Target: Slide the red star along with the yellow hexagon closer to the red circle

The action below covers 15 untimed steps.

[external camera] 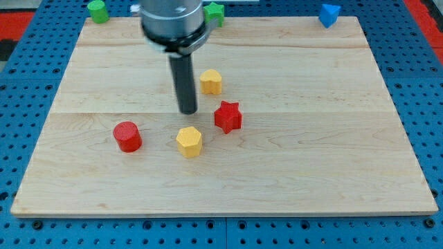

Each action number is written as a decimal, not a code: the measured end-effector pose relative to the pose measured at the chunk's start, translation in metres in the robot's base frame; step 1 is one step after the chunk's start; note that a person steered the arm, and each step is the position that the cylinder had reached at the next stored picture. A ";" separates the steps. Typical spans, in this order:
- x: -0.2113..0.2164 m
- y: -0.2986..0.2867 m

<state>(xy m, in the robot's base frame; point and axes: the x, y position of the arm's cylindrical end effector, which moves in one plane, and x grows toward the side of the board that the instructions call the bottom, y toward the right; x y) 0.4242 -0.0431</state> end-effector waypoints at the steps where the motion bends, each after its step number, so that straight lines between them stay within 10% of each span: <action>1: -0.008 0.069; 5: 0.017 0.061; 8: 0.117 -0.033; 15: 0.106 -0.028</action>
<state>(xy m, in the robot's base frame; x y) 0.5304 -0.0713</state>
